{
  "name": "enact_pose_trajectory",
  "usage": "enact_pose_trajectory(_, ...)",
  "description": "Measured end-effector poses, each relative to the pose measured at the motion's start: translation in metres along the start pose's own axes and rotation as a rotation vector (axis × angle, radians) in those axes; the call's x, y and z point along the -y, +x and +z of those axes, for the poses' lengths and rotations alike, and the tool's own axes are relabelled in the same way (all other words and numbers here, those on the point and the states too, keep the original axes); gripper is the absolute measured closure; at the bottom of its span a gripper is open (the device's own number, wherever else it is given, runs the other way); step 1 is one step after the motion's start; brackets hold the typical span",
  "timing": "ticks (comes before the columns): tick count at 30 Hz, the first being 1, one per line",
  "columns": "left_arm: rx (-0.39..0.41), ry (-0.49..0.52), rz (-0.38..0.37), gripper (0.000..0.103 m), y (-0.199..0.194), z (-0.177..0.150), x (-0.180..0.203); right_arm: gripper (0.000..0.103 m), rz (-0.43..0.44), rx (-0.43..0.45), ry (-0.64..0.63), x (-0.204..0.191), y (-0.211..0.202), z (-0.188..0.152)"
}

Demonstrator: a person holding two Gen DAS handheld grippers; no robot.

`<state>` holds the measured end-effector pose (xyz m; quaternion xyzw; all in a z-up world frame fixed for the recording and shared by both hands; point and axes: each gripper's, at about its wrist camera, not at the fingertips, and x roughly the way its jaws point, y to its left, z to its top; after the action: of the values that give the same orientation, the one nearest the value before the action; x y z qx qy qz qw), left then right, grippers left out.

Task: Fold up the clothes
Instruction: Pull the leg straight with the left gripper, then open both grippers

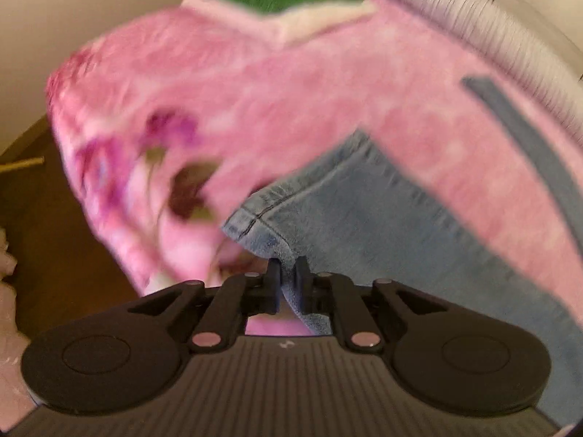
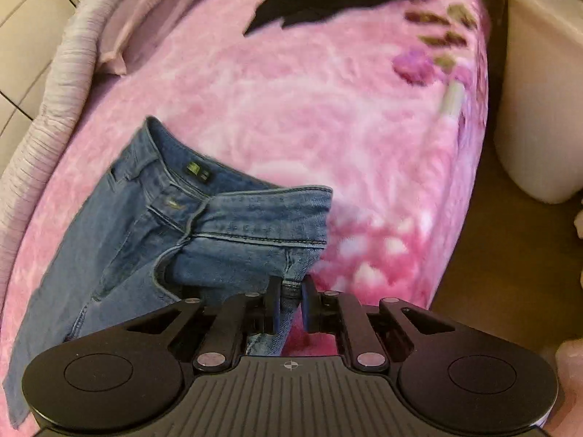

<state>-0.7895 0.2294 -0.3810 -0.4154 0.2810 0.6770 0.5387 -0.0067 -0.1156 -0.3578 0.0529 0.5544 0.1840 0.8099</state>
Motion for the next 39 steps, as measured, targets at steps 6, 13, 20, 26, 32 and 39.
enact_pose_trajectory(6,0.125,0.230,0.139,0.078,-0.039,-0.004,0.035,0.073,-0.086,0.089,-0.227,-0.020,-0.018,-0.004)
enact_pose_trajectory(13,0.126,0.394,0.146,0.074,-0.038,-0.048,0.090,0.065,-0.082,0.137,-0.553,-0.041,-0.018,-0.029)
enact_pose_trajectory(20,0.020,0.297,0.375,0.072,-0.050,-0.059,0.075,0.064,-0.070,-0.085,-0.461,-0.004,-0.016,-0.008)
enact_pose_trajectory(26,0.028,0.178,0.191,0.073,-0.163,-0.081,0.080,0.064,0.033,-0.184,-0.562,-0.004,-0.080,0.004)
enact_pose_trajectory(32,-0.028,0.284,-0.052,0.071,-0.260,-0.134,0.155,0.061,0.130,-0.208,-0.700,-0.029,-0.136,0.004)
enact_pose_trajectory(39,-0.017,0.437,-0.137,0.062,-0.324,-0.172,0.215,0.048,0.231,-0.237,-0.839,-0.051,-0.196,0.004)
